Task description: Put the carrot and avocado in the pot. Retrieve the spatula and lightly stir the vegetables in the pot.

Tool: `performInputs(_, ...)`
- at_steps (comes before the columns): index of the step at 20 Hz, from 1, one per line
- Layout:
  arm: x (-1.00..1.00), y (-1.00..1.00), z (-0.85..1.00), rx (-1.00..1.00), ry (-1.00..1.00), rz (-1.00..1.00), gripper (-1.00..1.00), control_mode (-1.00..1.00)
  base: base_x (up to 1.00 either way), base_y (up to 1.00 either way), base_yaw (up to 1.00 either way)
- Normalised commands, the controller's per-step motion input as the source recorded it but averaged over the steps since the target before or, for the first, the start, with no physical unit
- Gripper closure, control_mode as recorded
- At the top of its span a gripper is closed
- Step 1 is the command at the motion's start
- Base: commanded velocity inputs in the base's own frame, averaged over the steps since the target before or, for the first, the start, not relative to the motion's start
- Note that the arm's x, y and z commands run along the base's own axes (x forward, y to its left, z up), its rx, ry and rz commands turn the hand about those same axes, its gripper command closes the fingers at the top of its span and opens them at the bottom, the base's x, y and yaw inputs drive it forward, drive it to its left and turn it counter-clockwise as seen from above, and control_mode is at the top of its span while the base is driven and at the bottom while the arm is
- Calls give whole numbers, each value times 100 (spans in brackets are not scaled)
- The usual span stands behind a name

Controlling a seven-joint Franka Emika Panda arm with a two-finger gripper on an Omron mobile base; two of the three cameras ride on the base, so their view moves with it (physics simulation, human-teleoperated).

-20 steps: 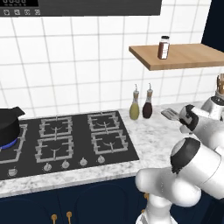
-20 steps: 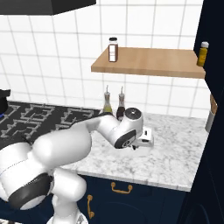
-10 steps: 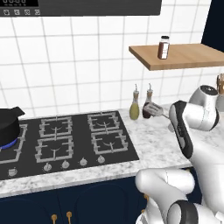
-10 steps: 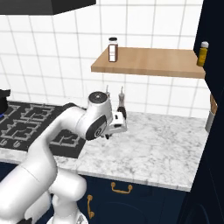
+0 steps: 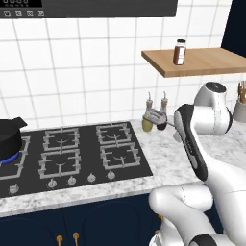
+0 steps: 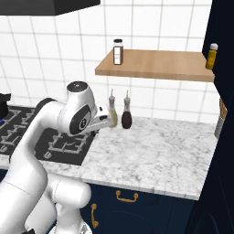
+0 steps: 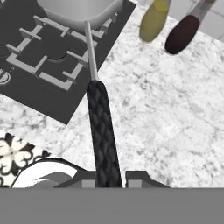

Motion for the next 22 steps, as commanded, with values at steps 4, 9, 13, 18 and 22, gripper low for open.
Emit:
performInputs(4,0,0,0,0,0,0,100,100,-20,67,11)
performInputs(9,0,0,0,0,0,0,100,100,-29,100,7)
performInputs(13,0,0,0,0,0,0,100,100,-3,100,0)
performInputs(18,0,0,0,0,0,0,100,100,0,96,0)
performInputs(22,0,0,0,0,0,0,100,100,7,51,0)
